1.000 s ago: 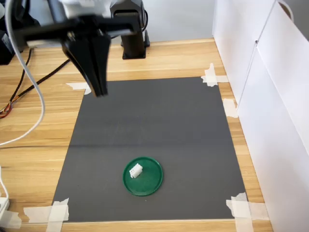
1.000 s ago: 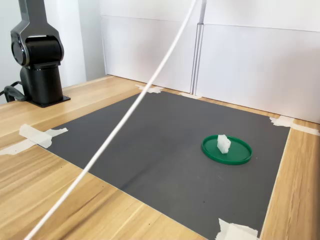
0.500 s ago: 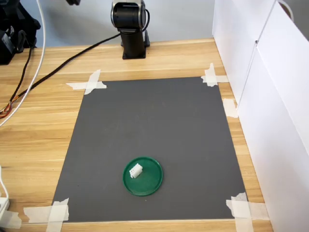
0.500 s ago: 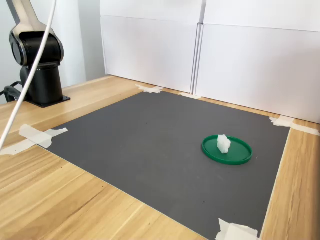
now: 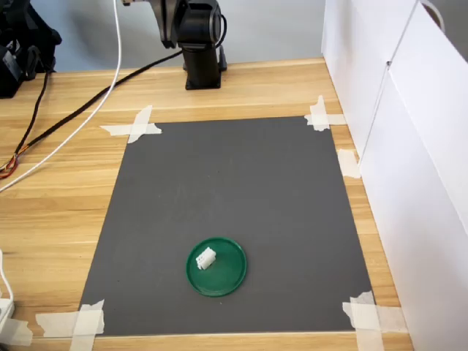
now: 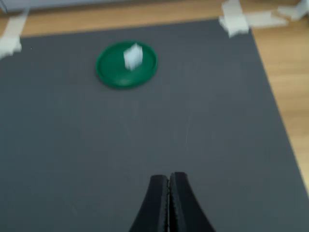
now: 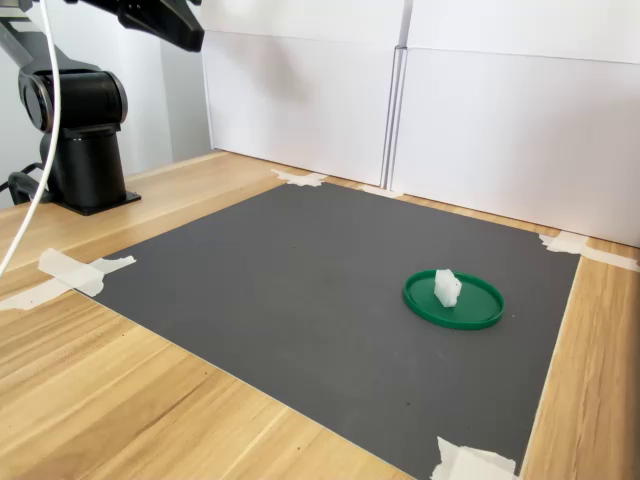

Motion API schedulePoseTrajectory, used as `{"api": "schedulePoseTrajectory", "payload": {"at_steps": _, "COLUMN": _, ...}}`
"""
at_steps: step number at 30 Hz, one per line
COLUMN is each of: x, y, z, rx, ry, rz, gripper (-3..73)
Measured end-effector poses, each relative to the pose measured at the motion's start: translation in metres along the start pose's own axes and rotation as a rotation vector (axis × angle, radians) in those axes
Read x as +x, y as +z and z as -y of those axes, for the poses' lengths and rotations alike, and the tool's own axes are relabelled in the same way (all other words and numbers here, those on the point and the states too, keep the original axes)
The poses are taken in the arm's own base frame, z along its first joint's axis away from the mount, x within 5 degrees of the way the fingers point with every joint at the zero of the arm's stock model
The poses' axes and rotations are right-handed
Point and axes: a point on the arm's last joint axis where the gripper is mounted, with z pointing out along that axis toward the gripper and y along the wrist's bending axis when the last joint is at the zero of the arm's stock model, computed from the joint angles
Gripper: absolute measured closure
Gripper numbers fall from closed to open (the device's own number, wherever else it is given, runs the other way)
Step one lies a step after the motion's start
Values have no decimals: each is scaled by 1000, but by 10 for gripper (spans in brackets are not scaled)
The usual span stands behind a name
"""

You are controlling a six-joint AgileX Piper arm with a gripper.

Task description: Grasp a white terminal and put it in the green lid.

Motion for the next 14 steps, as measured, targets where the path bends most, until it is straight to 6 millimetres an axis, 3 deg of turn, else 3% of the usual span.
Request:
{"api": "schedulePoseTrajectory", "payload": {"at_steps": 7, "x": 44, "y": -3, "z": -3, "rx": -5, "ry": -10, "rz": -8, "gripper": 716}}
{"api": "schedulePoseTrajectory", "payload": {"at_steps": 14, "x": 51, "y": -5, "z": -3, "rx": 3, "ry": -16, "rz": 40, "gripper": 716}}
